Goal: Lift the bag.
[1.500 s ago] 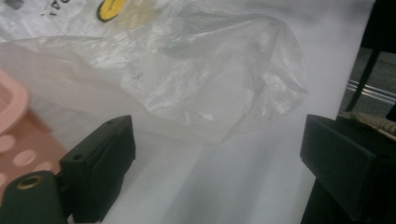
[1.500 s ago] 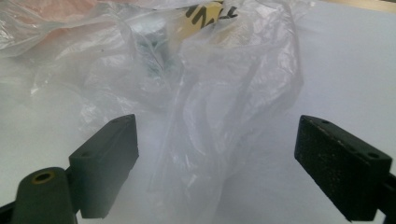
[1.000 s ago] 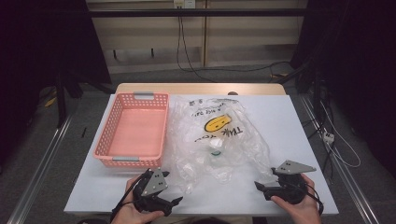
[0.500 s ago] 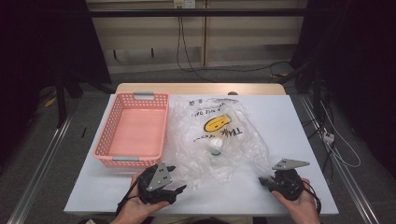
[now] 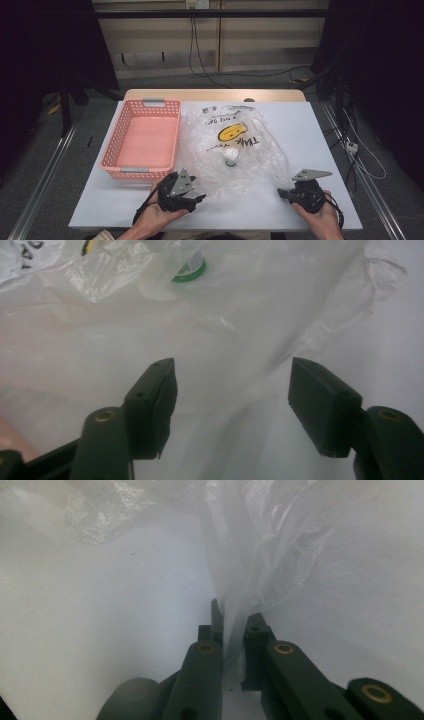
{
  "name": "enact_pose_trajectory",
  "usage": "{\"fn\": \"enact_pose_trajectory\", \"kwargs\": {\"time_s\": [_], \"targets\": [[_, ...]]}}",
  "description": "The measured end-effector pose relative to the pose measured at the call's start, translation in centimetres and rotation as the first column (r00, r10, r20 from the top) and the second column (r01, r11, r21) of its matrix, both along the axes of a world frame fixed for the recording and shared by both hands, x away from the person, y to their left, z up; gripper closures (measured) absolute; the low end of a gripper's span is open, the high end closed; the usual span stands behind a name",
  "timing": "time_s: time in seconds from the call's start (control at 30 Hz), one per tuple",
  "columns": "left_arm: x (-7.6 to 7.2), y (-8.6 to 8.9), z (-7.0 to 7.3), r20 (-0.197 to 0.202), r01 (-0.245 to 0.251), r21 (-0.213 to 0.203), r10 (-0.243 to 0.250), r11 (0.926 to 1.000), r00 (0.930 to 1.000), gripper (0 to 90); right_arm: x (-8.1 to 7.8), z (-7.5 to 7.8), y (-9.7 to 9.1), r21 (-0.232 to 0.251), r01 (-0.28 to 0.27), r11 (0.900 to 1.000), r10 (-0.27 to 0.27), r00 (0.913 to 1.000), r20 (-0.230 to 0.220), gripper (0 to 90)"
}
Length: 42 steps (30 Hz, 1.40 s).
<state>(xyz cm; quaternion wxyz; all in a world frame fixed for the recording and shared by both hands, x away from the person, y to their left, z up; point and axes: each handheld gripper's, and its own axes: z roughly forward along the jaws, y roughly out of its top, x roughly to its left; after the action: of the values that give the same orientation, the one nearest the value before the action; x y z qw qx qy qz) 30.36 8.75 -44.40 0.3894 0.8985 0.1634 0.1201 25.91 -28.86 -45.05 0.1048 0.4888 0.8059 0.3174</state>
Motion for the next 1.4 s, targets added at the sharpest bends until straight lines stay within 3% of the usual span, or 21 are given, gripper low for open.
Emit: {"fn": "enact_pose_trajectory", "kwargs": {"time_s": [0.13, 0.2, 0.27, 0.3, 0.33, 0.37, 0.4, 0.43, 0.47, 0.53, 0.57, 0.67, 0.73, 0.83, 0.93, 1.17, 1.23, 1.4], "targets": [[0.6, -1.7, -0.8, 0.001, 0.050, 0.062, -0.050, 0.9968, 0.9988, 41.0, 0.0, 0.0, 0.0, 0.000, -0.002, 1.0000, 0.002, 1.0000, 0.001, 89.2], [1.0, -2.1, -1.1, -0.039, 0.045, 0.071, -0.043, 0.9965, 0.9983, 48.8, 0.0, 0.0, 0.0, 0.000, -0.003, 1.0000, 0.003, 1.0000, 0.001, 89.2], [1.5, -2.0, -1.0, -0.075, 0.011, 0.062, -0.006, 0.9980, 0.9971, 52.0, 0.0, 0.0, 0.0, 0.001, -0.004, 1.0000, 0.004, 1.0000, 0.001, 89.2], [1.8, -2.0, -1.1, -0.084, 0.012, 0.053, -0.008, 0.9985, 0.9965, 62.7, 0.0, 0.0, 0.0, 0.001, -0.004, 1.0000, 0.004, 1.0000, 0.001, 89.2], [1.9, -1.9, -1.1, -0.103, -0.012, 0.058, 0.018, 0.9983, 0.9946, 63.4, 0.0, 0.0, 0.0, 0.001, -0.005, 1.0000, 0.005, 1.0000, 0.001, 89.2], [2.1, -1.8, -1.1, -0.148, 0.009, 0.029, -0.004, 0.9996, 0.9889, 67.5, 0.0, 0.0, 0.0, 0.001, -0.004, 1.0000, 0.004, 1.0000, 0.000, 89.2], [2.0, -1.8, -1.1, -0.154, 0.017, 0.031, -0.012, 0.9994, 0.9880, 78.1, 0.1, 0.0, -0.1, 0.003, -0.003, 1.0000, 0.003, 1.0000, 0.000, 89.2], [1.9, -2.0, -1.1, -0.131, 0.008, 0.031, -0.004, 0.9995, 0.9914, 86.0, 0.1, 0.0, -0.1, 0.006, -0.001, 1.0000, 0.001, 1.0000, -0.002, 89.3], [1.8, -2.0, -1.1, -0.120, 0.003, 0.032, 0.001, 0.9995, 0.9928, 89.9, 0.1, 0.0, -0.1, 0.007, 0.000, 1.0000, 0.000, 1.0000, -0.001, 89.3], [1.9, -1.6, -0.7, -0.124, -0.022, 0.038, 0.026, 0.9991, 0.9919, 90.0, 0.1, 0.1, -0.1, 0.024, -0.001, 0.9997, 0.001, 1.0000, 0.001, 89.4], [2.1, -1.4, -0.6, -0.135, -0.017, -0.002, 0.017, 0.9998, 0.9908, 90.0, 0.1, 0.2, -0.1, 0.036, 0.001, 0.9994, -0.001, 1.0000, 0.005, 89.4], [2.3, -0.7, 0.2, -0.142, -0.055, -0.059, 0.046, 0.9968, 0.9887, 90.0, 0.1, 0.5, -0.3, 0.090, -0.011, 0.9959, 0.008, 0.9995, 0.029, 89.6], [2.5, -0.2, 0.9, -0.132, -0.053, -0.080, 0.042, 0.9954, 0.9904, 90.0, 0.1, 0.8, -0.4, 0.110, -0.011, 0.9938, 0.006, 0.9990, 0.043, 89.7], [2.6, 0.5, 2.0, -0.137, -0.069, -0.136, 0.050, 0.9883, 0.9892, 90.0, 0.2, 1.6, -0.6, 0.144, -0.015, 0.9894, 0.002, 0.9958, 0.091, 89.9], [2.8, 0.9, 2.9, -0.137, -0.076, -0.186, 0.050, 0.9797, 0.9893, 90.0, 0.5, 2.8, -0.7, 0.182, -0.019, 0.9831, -0.010, 0.9874, 0.158, 90.0], [3.6, 1.1, 4.7, -0.100, -0.072, -0.217, 0.051, 0.9734, 0.9937, 90.0, 2.2, 5.3, -0.5, 0.224, -0.029, 0.9742, -0.027, 0.9701, 0.241, 90.0], [3.8, 1.1, 5.2, -0.094, -0.073, -0.230, 0.052, 0.9704, 0.9942, 90.0, 2.6, 6.2, -0.4, 0.214, -0.040, 0.9761, -0.019, 0.9634, 0.267, 90.0], [4.4, 1.7, 6.9, -0.073, -0.093, -0.281, 0.075, 0.9552, 0.9945, 90.0, 3.6, 7.9, -0.5, 0.221, -0.044, 0.9743, -0.029, 0.9481, 0.317, 90.0]]}}
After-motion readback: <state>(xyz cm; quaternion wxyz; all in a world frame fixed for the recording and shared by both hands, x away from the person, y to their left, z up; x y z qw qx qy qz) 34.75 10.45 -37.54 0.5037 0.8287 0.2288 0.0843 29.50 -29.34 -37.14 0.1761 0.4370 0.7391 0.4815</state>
